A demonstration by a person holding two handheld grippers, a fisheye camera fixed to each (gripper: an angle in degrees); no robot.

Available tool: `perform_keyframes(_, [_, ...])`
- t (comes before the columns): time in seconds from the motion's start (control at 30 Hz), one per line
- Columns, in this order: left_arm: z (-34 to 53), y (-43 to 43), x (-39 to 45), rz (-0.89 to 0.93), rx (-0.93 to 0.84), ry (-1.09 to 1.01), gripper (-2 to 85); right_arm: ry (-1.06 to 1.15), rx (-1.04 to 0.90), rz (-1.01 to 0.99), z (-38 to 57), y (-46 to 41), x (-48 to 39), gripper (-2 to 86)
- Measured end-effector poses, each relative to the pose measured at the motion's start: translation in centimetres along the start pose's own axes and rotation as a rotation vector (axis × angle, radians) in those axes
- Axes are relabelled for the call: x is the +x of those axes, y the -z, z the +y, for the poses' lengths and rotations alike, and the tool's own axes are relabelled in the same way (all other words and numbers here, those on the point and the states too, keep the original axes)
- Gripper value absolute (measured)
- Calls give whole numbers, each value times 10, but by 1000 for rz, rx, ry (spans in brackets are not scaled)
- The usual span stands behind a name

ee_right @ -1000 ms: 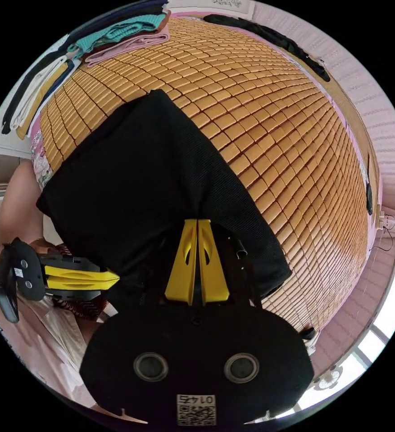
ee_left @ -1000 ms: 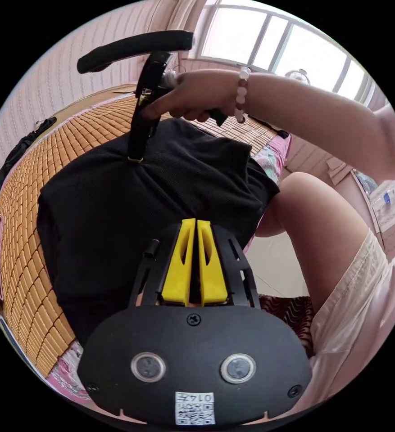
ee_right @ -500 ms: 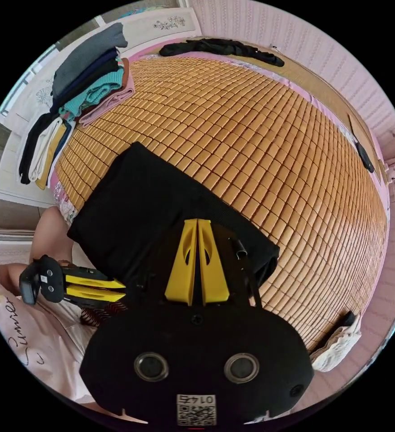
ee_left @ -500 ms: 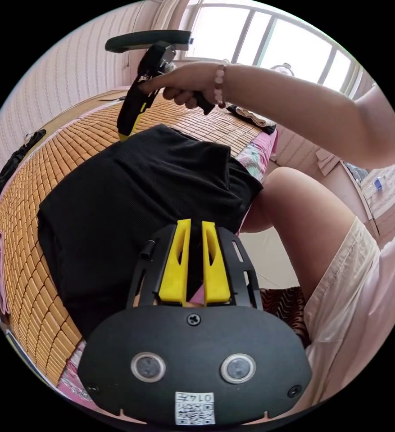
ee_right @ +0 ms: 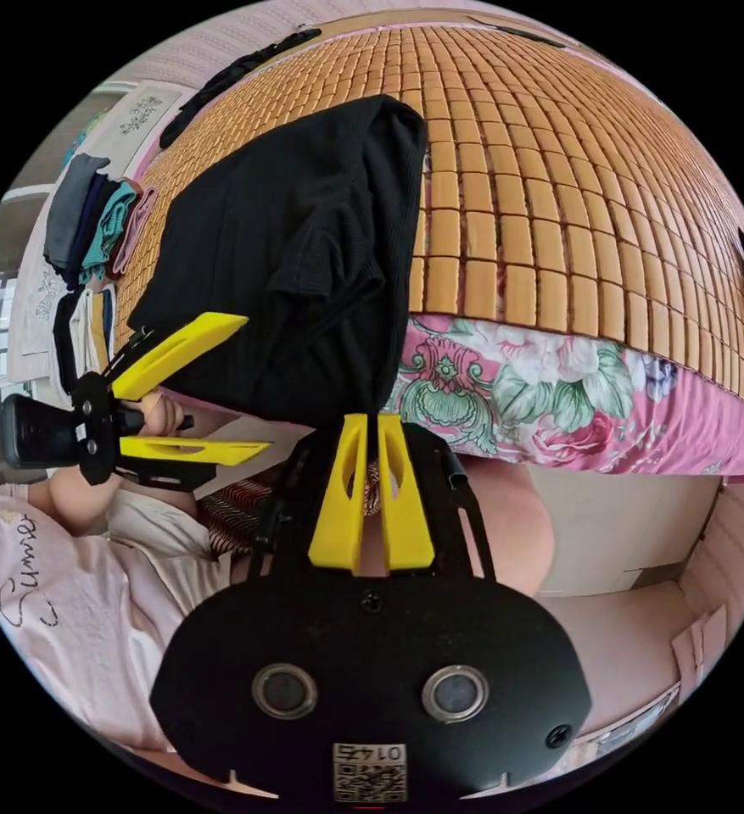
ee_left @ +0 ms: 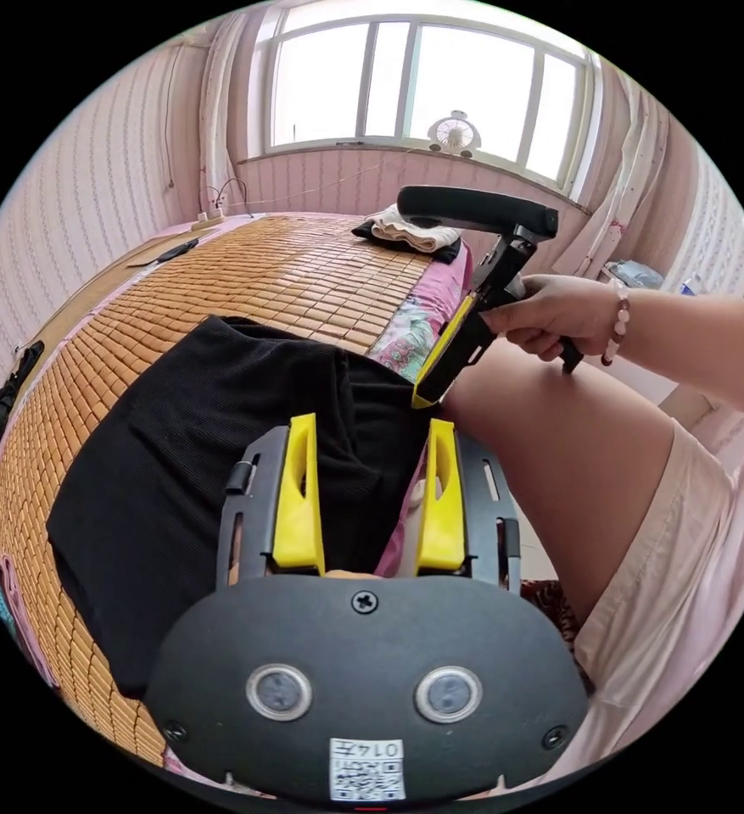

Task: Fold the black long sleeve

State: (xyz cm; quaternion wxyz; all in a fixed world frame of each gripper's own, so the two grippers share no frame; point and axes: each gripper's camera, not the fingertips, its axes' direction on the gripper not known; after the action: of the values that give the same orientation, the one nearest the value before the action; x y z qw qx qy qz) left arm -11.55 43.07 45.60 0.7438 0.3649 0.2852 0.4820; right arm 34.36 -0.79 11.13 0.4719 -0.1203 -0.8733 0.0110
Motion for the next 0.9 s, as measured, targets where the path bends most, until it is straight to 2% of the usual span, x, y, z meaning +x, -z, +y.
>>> perform_keyframes(0.2, [-27, -22, 14, -6, -10, -11, 221, 141, 167, -311, 10, 83, 7, 17])
perform_keyframes(0.27, [-34, -26, 13, -48, -12, 5, 195, 185, 182, -375, 8, 97, 7, 22])
perform_keyframes(0.33, [-38, -25, 5, -149, -4, 74, 101, 219, 204, -412, 6, 108, 8, 33])
perform_keyframes(0.4, [-39, -25, -2, -181, -14, 109, 45, 188, 297, -425, 10, 125, 26, 105])
perform_keyframes(0.47, [-39, -23, -6, -152, -6, 122, 36, 104, 356, -461, 9, 131, 56, 168])
perform_keyframes(0.53, [-40, -17, -9, -149, 8, 122, 33, 12, 379, -468, 1, 125, 87, 174])
perform_keyframes(0.63, [-41, -8, -12, -136, 18, 123, 27, -47, 394, -543, -26, 112, 112, 170])
perform_keyframes(0.9, [-42, 19, -19, -128, 51, 74, 20, -46, 459, -462, -89, 103, 100, 71])
